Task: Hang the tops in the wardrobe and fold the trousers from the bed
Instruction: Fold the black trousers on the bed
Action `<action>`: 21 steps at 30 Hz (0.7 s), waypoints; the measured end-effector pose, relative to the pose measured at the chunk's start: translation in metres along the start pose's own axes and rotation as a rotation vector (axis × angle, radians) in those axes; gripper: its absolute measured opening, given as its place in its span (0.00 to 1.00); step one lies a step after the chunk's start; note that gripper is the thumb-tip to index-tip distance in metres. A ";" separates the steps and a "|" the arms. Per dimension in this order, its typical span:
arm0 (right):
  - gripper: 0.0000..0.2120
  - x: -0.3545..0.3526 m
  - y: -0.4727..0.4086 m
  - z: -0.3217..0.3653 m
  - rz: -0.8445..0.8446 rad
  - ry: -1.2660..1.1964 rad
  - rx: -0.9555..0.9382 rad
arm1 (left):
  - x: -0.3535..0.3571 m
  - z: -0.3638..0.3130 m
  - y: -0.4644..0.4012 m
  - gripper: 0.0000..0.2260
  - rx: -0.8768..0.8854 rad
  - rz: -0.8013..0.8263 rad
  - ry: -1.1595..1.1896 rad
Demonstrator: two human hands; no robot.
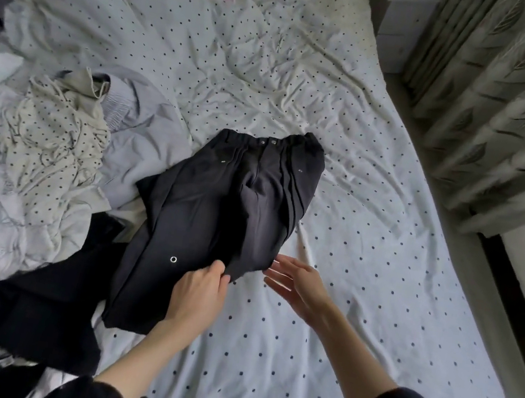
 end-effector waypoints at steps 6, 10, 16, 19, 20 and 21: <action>0.10 -0.025 0.028 -0.011 -0.065 0.052 -0.005 | -0.059 -0.017 -0.005 0.11 -0.046 -0.070 0.449; 0.13 -0.033 0.037 -0.009 -0.075 0.081 -0.034 | -0.076 -0.027 -0.018 0.12 -0.291 0.086 0.929; 0.17 -0.034 0.040 -0.021 -0.014 0.253 -0.037 | -0.054 -0.015 0.001 0.07 -0.306 -0.061 0.661; 0.15 -0.031 0.029 -0.036 0.012 0.245 0.007 | -0.030 -0.012 0.024 0.05 -0.292 -0.104 0.618; 0.14 -0.030 0.025 -0.041 0.015 0.214 0.033 | -0.020 -0.012 0.034 0.05 -0.258 -0.118 0.575; 0.13 -0.029 0.022 -0.046 0.017 0.180 0.055 | -0.009 -0.012 0.042 0.05 -0.220 -0.121 0.537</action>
Point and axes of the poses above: each hand's wrist, its own y-axis away from the middle knuckle, its own x-axis out of the palm, z = x × y, the point moved 1 cm from there along -y, towards the middle knuckle, and after that the axes turned 3 degrees about -z, right-handed, at the moved point
